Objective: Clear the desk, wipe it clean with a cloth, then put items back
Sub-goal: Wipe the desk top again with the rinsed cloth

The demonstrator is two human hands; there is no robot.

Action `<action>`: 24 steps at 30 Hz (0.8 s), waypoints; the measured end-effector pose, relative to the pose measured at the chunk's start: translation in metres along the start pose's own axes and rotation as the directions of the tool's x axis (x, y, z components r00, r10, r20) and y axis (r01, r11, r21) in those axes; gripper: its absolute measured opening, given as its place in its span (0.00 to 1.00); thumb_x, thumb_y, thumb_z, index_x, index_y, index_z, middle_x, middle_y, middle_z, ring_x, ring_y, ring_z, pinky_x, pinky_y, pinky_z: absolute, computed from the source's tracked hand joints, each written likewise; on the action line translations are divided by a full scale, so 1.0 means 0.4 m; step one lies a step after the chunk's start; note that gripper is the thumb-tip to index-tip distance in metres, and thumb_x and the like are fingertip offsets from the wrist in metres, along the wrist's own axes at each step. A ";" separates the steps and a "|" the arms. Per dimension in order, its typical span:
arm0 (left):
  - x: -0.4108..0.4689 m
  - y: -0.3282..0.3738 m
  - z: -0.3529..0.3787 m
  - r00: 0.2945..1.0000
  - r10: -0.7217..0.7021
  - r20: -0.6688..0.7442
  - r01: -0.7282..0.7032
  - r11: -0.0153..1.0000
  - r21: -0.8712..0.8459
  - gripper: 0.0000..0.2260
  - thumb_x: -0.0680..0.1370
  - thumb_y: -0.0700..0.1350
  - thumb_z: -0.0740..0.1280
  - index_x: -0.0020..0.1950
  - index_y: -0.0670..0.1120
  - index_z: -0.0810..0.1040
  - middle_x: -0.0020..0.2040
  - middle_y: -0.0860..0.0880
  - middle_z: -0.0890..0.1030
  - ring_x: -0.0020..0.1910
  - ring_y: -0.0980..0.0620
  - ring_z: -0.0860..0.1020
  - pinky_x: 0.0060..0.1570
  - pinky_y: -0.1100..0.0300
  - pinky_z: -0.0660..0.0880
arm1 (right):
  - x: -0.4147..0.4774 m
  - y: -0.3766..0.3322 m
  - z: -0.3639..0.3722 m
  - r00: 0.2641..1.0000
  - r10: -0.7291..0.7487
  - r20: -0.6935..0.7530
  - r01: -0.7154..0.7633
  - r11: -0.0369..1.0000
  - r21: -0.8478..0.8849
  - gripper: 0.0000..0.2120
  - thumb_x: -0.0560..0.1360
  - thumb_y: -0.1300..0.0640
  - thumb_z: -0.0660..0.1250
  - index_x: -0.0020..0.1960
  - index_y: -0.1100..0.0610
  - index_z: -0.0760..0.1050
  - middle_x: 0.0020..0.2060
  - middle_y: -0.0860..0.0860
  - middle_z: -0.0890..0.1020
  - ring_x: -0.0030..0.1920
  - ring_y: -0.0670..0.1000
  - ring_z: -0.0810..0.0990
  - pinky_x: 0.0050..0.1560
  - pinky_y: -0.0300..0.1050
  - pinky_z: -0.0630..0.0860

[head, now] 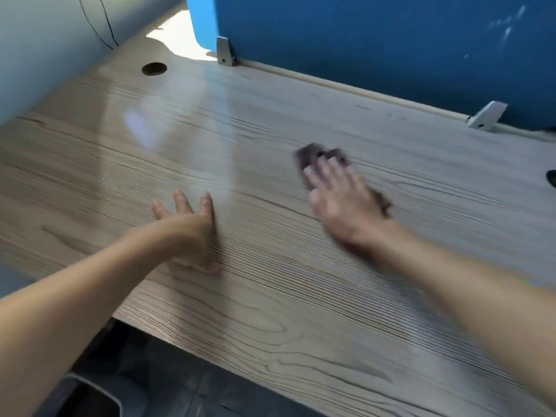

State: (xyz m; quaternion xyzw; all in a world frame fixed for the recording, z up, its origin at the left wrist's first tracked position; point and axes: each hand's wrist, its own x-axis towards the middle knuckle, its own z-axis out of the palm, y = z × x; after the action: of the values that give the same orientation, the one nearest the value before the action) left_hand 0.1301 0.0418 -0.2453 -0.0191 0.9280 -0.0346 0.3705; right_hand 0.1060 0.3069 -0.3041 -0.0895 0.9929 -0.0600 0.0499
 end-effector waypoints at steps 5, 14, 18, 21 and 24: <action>-0.055 0.082 -0.032 0.998 0.054 0.017 -0.055 0.998 0.020 0.47 0.74 0.53 0.74 0.81 0.49 0.43 0.78 0.35 0.51 0.74 0.35 0.63 0.62 0.54 0.75 | -0.335 -0.067 0.020 0.775 -0.620 0.121 0.614 0.785 0.087 0.25 0.82 0.45 0.47 0.79 0.44 0.56 0.80 0.49 0.54 0.80 0.50 0.48 0.77 0.50 0.40; -0.117 0.414 0.098 0.973 0.230 0.007 -0.230 0.973 -0.002 0.60 0.70 0.58 0.77 0.78 0.54 0.28 0.75 0.35 0.27 0.72 0.22 0.33 0.65 0.21 0.55 | -0.072 0.543 -0.073 0.968 0.250 -0.006 -0.250 0.968 0.023 0.28 0.81 0.43 0.37 0.81 0.44 0.49 0.81 0.48 0.48 0.80 0.48 0.46 0.78 0.48 0.40; -0.103 0.410 0.102 0.977 0.214 -0.008 -0.214 0.977 0.024 0.63 0.67 0.59 0.78 0.77 0.54 0.27 0.74 0.32 0.28 0.70 0.18 0.34 0.67 0.24 0.55 | -0.124 0.450 -0.054 0.961 0.277 -0.022 -0.277 0.961 0.019 0.26 0.83 0.47 0.40 0.81 0.47 0.46 0.81 0.50 0.46 0.80 0.49 0.43 0.78 0.49 0.38; -0.121 0.429 0.081 0.983 0.180 0.016 -0.181 0.982 0.054 0.63 0.68 0.59 0.78 0.77 0.51 0.26 0.74 0.30 0.29 0.70 0.17 0.38 0.69 0.26 0.55 | -0.315 0.315 -0.024 0.998 -0.055 0.001 0.055 0.998 0.018 0.30 0.79 0.45 0.39 0.81 0.48 0.50 0.81 0.51 0.49 0.80 0.50 0.44 0.78 0.51 0.39; -0.134 0.477 0.045 0.985 0.167 0.031 -0.169 0.982 0.080 0.60 0.70 0.59 0.76 0.79 0.43 0.31 0.75 0.27 0.35 0.72 0.18 0.44 0.73 0.33 0.54 | -0.523 0.251 -0.004 0.924 -0.376 0.067 0.375 0.927 0.021 0.27 0.80 0.47 0.49 0.79 0.48 0.59 0.80 0.52 0.57 0.80 0.52 0.51 0.78 0.53 0.45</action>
State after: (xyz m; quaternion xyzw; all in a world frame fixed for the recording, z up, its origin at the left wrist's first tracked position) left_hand 0.1795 0.2342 -0.2366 0.0743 0.9196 -0.0413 0.3836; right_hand 0.2933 0.4434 -0.2967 -0.2796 0.9549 -0.0691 0.0723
